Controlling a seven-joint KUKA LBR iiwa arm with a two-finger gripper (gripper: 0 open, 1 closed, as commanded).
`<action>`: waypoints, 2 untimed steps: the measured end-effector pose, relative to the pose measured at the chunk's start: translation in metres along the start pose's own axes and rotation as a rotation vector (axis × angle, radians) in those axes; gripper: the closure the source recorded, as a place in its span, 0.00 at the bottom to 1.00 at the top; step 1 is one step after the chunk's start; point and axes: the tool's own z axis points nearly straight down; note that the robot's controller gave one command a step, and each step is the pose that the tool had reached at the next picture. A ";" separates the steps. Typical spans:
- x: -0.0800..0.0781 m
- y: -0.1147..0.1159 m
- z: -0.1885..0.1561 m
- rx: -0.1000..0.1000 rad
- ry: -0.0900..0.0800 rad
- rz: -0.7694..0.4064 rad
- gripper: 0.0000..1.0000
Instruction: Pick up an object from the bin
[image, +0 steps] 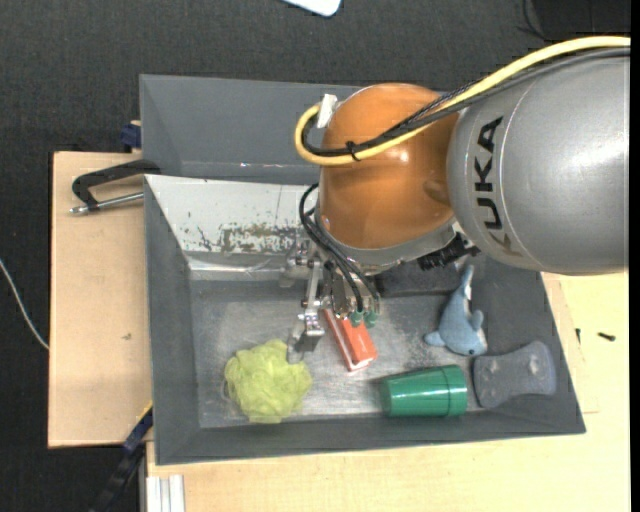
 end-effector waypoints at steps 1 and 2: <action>0.000 0.000 0.000 0.000 0.000 0.000 0.00; 0.005 -0.007 0.076 -0.001 -0.003 -0.008 0.00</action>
Offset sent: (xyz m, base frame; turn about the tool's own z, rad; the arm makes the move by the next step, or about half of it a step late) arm -0.0125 -0.0185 -0.1800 -0.0159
